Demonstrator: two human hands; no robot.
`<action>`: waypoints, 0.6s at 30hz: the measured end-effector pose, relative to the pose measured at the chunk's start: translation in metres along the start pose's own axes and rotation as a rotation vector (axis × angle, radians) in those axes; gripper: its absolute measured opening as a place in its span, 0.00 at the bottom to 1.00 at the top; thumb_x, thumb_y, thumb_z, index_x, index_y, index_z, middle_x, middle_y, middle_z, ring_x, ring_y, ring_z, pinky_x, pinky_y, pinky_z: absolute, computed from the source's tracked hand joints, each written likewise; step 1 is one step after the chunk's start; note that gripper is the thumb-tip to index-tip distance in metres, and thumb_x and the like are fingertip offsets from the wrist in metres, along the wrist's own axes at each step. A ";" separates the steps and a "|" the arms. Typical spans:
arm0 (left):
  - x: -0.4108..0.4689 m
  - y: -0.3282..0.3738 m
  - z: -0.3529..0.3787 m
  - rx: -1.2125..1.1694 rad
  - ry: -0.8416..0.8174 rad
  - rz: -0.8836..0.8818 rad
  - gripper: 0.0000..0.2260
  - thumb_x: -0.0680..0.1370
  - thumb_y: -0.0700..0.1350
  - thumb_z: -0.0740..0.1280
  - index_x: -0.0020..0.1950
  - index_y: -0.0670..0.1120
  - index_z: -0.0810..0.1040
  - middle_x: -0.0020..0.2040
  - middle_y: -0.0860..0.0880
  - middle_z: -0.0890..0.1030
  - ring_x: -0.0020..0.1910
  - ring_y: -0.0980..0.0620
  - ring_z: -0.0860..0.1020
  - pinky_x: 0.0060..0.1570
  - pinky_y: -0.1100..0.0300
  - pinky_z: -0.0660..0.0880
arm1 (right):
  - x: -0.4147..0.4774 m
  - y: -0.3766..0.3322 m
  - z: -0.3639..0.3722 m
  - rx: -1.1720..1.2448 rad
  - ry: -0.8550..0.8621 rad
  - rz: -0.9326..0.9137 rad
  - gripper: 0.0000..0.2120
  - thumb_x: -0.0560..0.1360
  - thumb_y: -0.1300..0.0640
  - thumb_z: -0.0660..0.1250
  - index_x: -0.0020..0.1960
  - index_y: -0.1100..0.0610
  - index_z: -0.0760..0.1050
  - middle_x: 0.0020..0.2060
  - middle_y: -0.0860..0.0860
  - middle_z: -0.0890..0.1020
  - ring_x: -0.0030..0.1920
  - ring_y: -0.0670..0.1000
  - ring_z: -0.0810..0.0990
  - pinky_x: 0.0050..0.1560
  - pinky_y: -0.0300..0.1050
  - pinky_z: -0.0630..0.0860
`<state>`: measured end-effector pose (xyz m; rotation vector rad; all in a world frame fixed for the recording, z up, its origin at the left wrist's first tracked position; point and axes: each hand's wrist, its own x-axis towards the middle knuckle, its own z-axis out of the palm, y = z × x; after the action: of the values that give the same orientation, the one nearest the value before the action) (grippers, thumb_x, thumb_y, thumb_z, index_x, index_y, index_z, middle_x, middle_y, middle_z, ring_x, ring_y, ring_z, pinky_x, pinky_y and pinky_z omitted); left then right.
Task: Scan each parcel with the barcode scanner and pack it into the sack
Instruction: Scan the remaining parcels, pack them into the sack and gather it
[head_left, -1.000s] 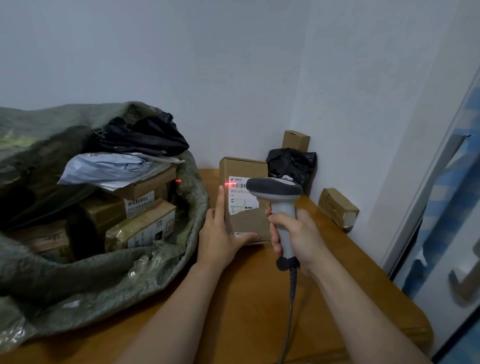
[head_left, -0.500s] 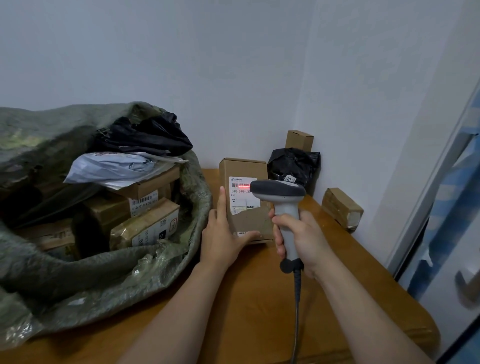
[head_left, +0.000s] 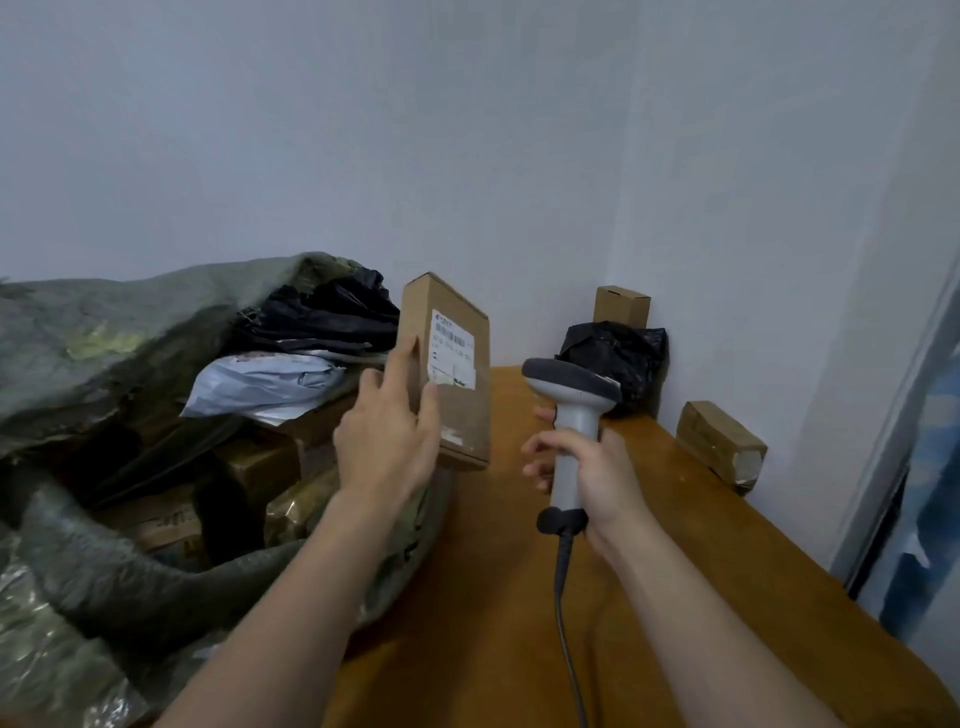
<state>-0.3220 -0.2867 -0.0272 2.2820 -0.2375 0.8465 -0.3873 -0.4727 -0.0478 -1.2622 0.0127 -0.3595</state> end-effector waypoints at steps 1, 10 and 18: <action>0.008 -0.005 -0.013 0.053 -0.007 0.005 0.23 0.85 0.57 0.57 0.80 0.60 0.57 0.62 0.45 0.75 0.51 0.42 0.79 0.47 0.48 0.75 | 0.007 0.004 0.009 0.038 -0.002 0.038 0.12 0.79 0.67 0.65 0.61 0.62 0.79 0.44 0.58 0.84 0.33 0.55 0.84 0.29 0.43 0.77; 0.035 -0.031 -0.062 0.300 -0.121 -0.026 0.24 0.83 0.55 0.54 0.80 0.59 0.61 0.60 0.44 0.75 0.53 0.41 0.77 0.46 0.49 0.74 | 0.071 0.057 0.078 0.223 -0.057 0.402 0.13 0.79 0.61 0.66 0.62 0.58 0.80 0.57 0.60 0.82 0.54 0.66 0.84 0.49 0.54 0.84; 0.046 -0.019 -0.063 0.436 -0.225 0.029 0.22 0.82 0.55 0.57 0.77 0.60 0.68 0.57 0.46 0.76 0.52 0.41 0.78 0.50 0.47 0.79 | 0.090 0.080 0.075 0.162 0.026 0.350 0.18 0.67 0.54 0.73 0.57 0.54 0.85 0.59 0.61 0.83 0.59 0.65 0.82 0.51 0.54 0.79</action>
<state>-0.3110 -0.2280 0.0268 2.7927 -0.2011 0.7063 -0.2660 -0.4075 -0.0825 -1.0706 0.2203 -0.0725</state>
